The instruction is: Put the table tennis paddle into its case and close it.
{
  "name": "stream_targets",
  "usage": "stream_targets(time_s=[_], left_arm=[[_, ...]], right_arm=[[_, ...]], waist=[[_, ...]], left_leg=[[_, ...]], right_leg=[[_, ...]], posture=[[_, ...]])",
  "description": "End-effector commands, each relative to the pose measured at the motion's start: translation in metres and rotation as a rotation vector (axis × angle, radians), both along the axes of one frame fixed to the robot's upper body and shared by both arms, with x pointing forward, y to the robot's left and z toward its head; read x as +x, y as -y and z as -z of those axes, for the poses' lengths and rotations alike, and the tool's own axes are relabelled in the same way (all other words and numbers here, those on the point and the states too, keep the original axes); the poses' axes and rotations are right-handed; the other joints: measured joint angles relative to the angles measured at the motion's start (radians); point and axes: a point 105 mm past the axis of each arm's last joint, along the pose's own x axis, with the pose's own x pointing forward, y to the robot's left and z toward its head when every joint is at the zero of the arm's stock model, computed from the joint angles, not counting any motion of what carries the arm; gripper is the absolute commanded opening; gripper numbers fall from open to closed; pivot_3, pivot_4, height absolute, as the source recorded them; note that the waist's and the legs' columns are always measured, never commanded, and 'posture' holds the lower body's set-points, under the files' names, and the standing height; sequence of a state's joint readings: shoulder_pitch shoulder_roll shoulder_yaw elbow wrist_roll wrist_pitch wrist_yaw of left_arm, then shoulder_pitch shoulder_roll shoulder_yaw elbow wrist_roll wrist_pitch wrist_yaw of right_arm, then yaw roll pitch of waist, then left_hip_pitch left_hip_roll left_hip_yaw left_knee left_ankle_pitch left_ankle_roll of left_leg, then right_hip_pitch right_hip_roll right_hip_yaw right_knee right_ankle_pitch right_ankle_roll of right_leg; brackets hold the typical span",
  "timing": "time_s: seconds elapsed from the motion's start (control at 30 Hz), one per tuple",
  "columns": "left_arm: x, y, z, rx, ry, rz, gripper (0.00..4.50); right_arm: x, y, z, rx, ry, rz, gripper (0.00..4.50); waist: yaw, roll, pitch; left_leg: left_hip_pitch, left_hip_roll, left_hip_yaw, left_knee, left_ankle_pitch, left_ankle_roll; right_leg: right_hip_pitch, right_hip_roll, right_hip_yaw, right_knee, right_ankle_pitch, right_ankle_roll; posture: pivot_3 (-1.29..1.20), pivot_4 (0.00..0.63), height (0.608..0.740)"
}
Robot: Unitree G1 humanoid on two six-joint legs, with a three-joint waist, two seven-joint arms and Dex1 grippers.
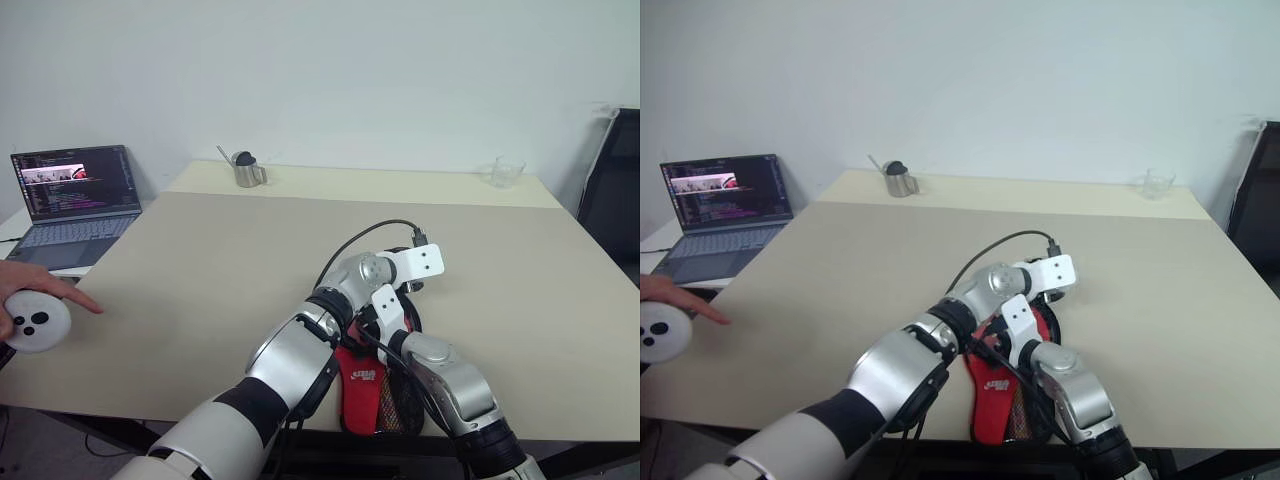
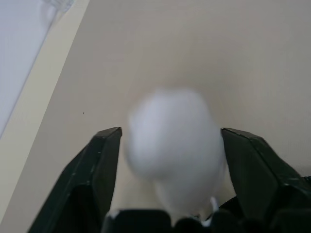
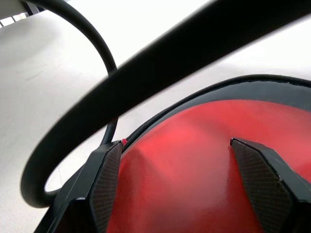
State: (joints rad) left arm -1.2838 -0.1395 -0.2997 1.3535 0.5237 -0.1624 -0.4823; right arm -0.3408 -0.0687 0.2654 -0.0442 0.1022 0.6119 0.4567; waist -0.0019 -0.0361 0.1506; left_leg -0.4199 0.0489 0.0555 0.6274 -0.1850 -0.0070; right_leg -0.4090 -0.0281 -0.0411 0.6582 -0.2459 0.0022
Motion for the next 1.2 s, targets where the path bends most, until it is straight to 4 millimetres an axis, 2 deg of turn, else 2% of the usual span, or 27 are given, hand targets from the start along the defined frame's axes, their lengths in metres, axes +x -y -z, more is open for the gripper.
stream_targets(time_s=[0.03,0.13,0.27,0.37,0.5,0.6,0.67,0.77,1.0,1.2], left_arm=[[-0.068,0.070,0.035,0.043,-0.091,0.264,3.38],[-0.066,0.065,0.036,0.048,-0.109,0.264,3.38],[-0.056,0.059,0.020,-0.025,-0.132,0.247,3.38],[-0.050,0.061,-0.013,-0.159,-0.171,0.265,3.38],[-0.039,0.057,-0.073,-0.387,-0.228,0.280,3.38],[-0.030,0.036,-0.121,-0.494,-0.226,0.337,3.38],[-0.023,0.018,-0.135,-0.500,-0.206,0.340,3.38],[-0.007,-0.013,-0.136,-0.451,-0.145,0.283,3.38],[0.011,-0.060,-0.139,-0.486,-0.141,0.191,3.38],[0.014,-0.091,-0.121,-0.466,-0.176,0.165,3.38]], right_arm=[[0.003,-0.014,0.015,-0.046,-0.112,-0.017,3.90],[0.003,-0.013,0.015,-0.051,-0.109,-0.019,3.90],[0.009,-0.006,0.009,-0.069,-0.078,-0.019,3.90],[0.015,0.000,0.001,-0.074,-0.055,-0.023,3.90],[0.017,0.005,-0.012,-0.081,-0.022,-0.053,3.90],[0.016,0.014,-0.024,-0.086,0.004,-0.073,3.90],[0.012,0.021,-0.029,-0.100,0.018,-0.101,3.90],[0.004,0.032,-0.037,-0.129,0.044,-0.158,3.90],[0.002,0.052,-0.048,-0.151,0.073,-0.169,3.90],[0.009,0.065,-0.054,-0.118,0.084,-0.105,3.90]], waist=[[0.000,0.000,0.000],[0.000,0.000,0.000],[-0.001,0.000,0.000],[-0.005,0.000,0.003],[-0.005,0.002,0.013],[-0.004,0.001,0.024],[-0.004,0.002,0.025],[-0.004,0.002,0.025],[-0.012,0.002,0.027],[-0.017,0.002,0.027]], left_leg=[[0.000,0.000,0.000,0.000,0.000,0.000],[0.000,0.000,0.000,0.000,0.000,0.000],[0.001,0.000,0.000,-0.001,-0.001,-0.001],[0.000,0.000,0.000,-0.001,-0.001,-0.001],[-0.012,0.000,0.000,0.000,0.000,0.000],[-0.017,-0.001,0.001,0.001,0.000,0.000],[-0.017,-0.001,0.002,0.000,-0.001,-0.001],[-0.017,-0.001,0.003,0.000,-0.002,-0.001],[-0.016,-0.001,0.003,0.000,-0.003,0.000],[-0.015,0.000,0.003,0.001,-0.003,0.000]], right_leg=[[0.000,0.000,0.000,0.000,0.000,0.000],[0.000,0.000,0.000,0.000,0.000,0.000],[0.000,0.000,0.000,-0.001,0.000,0.000],[0.000,0.000,0.000,-0.001,0.000,0.000],[-0.012,0.003,0.000,0.002,0.001,0.002],[-0.017,0.004,0.001,0.002,0.001,0.002],[-0.017,0.004,0.001,0.002,0.000,0.003],[-0.016,0.004,0.000,0.001,-0.002,0.004],[-0.016,0.005,0.001,0.003,-0.002,0.004],[-0.016,0.005,0.002,0.005,-0.002,0.004]], posture=[[0.00,0.150,0.740],[0.00,0.150,0.740],[0.00,0.150,0.740],[0.00,0.150,0.740],[0.00,0.150,0.740],[0.00,0.150,0.740],[0.00,0.150,0.740],[0.00,0.150,0.740],[0.00,0.150,0.740],[0.00,0.150,0.740]])
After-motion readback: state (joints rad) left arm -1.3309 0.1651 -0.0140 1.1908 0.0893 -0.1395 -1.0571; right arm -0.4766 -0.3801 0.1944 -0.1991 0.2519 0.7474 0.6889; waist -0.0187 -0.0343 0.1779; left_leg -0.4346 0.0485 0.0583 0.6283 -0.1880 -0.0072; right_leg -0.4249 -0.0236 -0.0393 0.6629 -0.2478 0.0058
